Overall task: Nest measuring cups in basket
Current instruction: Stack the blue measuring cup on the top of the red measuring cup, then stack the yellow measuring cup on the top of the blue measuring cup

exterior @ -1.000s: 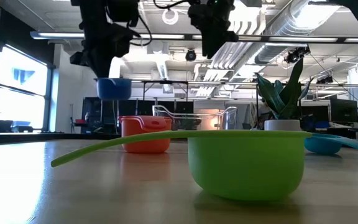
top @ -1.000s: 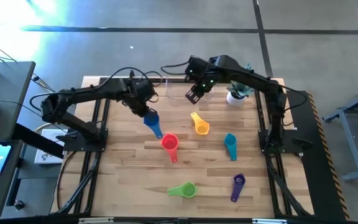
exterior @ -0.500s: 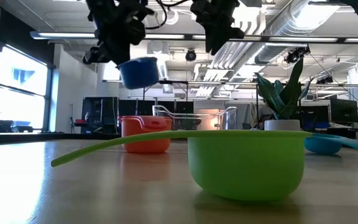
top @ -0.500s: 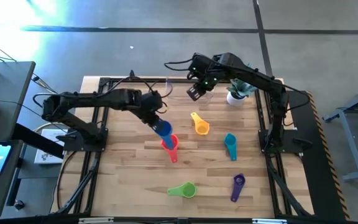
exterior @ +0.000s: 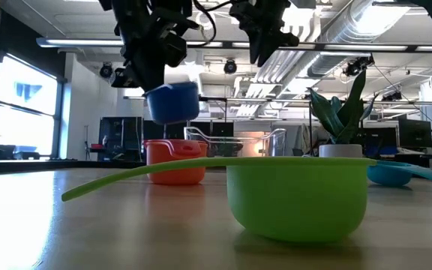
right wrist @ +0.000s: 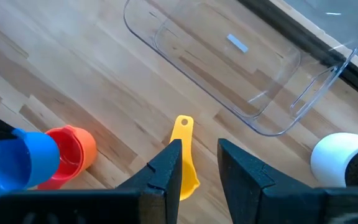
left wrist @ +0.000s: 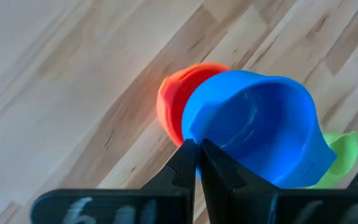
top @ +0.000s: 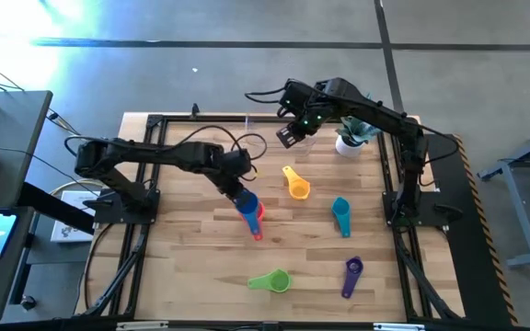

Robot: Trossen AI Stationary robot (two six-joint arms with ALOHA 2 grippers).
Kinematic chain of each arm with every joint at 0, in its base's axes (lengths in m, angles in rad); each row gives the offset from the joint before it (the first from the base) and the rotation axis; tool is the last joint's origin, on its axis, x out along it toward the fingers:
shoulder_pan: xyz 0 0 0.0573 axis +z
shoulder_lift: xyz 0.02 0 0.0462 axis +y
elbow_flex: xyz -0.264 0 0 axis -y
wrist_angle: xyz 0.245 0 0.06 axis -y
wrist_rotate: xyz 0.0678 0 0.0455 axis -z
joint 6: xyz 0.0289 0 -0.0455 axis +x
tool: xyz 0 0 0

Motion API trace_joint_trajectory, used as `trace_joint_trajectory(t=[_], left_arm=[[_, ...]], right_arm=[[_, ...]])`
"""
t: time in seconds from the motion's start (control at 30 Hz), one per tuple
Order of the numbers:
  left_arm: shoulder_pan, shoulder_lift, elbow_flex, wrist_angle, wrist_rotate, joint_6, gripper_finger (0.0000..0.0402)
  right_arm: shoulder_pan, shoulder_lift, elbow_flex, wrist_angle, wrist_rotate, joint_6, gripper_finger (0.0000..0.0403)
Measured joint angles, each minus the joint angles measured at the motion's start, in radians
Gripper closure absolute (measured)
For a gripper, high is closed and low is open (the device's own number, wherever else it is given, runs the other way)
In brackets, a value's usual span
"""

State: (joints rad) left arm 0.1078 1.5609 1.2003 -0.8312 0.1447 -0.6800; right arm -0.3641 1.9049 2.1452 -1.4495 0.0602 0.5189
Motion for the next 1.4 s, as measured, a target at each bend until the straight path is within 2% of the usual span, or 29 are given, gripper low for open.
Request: trace_joint_trajectory(t=[0.33, 1.03, 1.4], left_arm=[[-0.013, 0.069, 0.0, 0.032, -0.005, -0.036, 0.0395], [-0.011, 0.134, -0.001, 0.032, -0.008, -0.052, 0.0394], [0.005, 0.128, 0.0, 0.036, -0.005, -0.052, 0.033]], right_arm=[[0.01, 0.0, 0.0, -0.025, 0.018, -0.004, 0.0308], [0.06, 0.001, 0.0, -0.035, 0.025, -0.082, 0.0308], [0.06, 0.001, 0.0, -0.036, 0.024, -0.105, 0.0308]])
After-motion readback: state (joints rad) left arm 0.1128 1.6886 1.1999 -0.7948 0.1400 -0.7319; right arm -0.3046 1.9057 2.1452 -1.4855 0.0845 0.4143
